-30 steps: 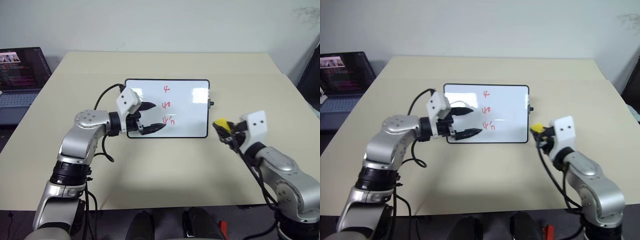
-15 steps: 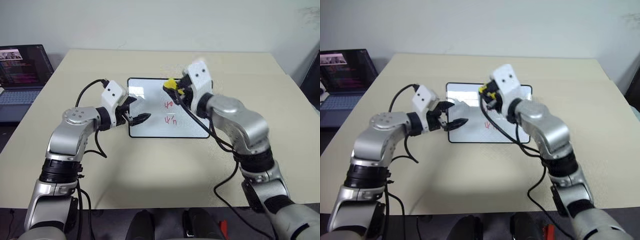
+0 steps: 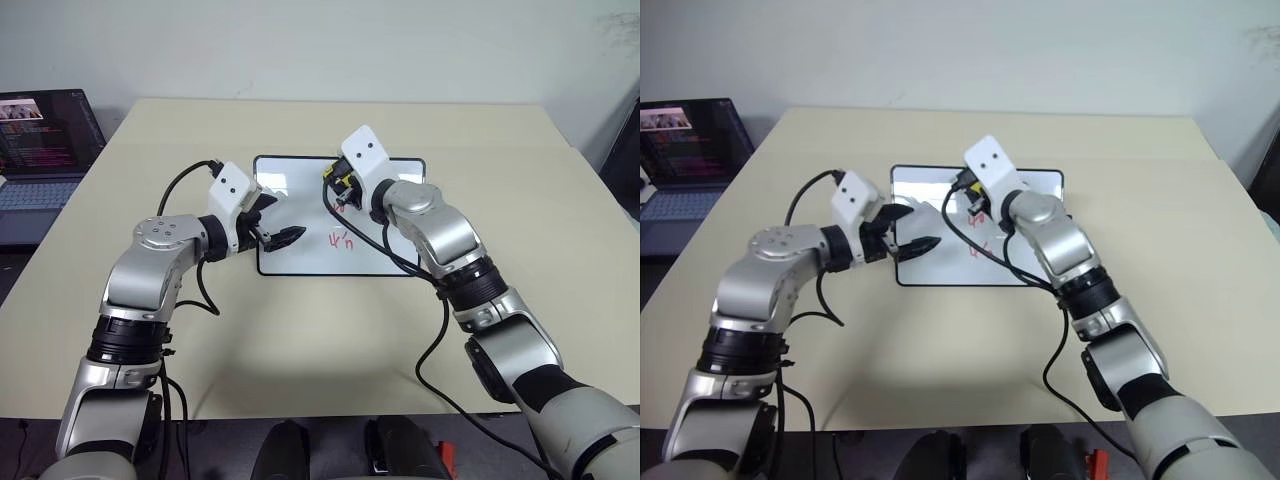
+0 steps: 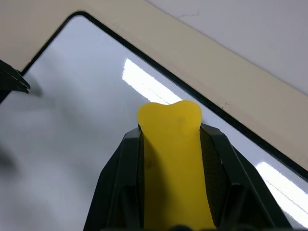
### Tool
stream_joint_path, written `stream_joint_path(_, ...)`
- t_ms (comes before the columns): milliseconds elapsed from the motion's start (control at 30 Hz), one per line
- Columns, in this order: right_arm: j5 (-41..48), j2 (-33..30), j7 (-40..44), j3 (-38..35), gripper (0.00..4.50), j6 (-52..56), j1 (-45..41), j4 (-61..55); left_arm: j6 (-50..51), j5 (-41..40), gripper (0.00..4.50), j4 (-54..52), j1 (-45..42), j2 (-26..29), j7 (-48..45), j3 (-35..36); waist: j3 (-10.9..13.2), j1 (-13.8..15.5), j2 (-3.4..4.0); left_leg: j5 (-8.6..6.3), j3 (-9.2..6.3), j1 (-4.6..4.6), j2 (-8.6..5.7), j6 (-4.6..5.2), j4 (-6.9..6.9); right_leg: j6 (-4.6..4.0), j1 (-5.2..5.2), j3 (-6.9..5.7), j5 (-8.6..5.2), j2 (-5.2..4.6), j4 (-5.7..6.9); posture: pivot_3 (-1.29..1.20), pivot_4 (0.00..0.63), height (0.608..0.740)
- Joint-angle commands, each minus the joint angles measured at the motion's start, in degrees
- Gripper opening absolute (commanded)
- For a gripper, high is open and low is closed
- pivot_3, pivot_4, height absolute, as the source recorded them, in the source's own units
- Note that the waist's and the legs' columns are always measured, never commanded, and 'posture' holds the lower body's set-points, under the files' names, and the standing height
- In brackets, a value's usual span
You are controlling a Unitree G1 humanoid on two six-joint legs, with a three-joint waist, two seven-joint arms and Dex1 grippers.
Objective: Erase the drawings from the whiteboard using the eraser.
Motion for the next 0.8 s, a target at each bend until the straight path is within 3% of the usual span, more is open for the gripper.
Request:
stream_joint_path(33, -1.6, -1.0, 3.1, 0.3, 1.23, 0.3, -0.6, 0.6, -1.3, 0.0, 4.5, -1.2, -1.2, -0.3, 0.0, 0.0, 0.0, 0.0, 0.0, 0.0, 0.0, 0.01, 0.0, 0.0, 0.01, 0.0, 0.0, 0.0, 0.0, 0.0, 0.02, 0.0, 0.15, 0.74)
stream_joint_path(400, -4.5, -1.1, 2.5, -2.1, 1.23, -1.3, -2.8, 3.4, -1.5, -0.1, 4.5, -1.2, -1.5, -1.1, -0.3, -0.7, 0.0, 0.0, 0.0, 0.01, -0.02, 0.08, -0.03, 0.01, 0.18, 0.0, 0.0, 0.01, 0.0, -0.03, 0.38, 0.0, 0.15, 0.74)
stream_joint_path(800, -7.2, -2.4, 9.2, 1.8, 1.23, 1.6, 0.4, 1.4, -1.6, 0.0, 4.5, -1.4, -1.4, -1.4, -0.5, -1.0, 0.0, 0.0, 0.0, 0.0, -0.05, 0.11, -0.05, 0.02, 0.8, 0.01, 0.04, 0.02, 0.0, -0.02, 0.89, 0.0, 0.15, 0.74)
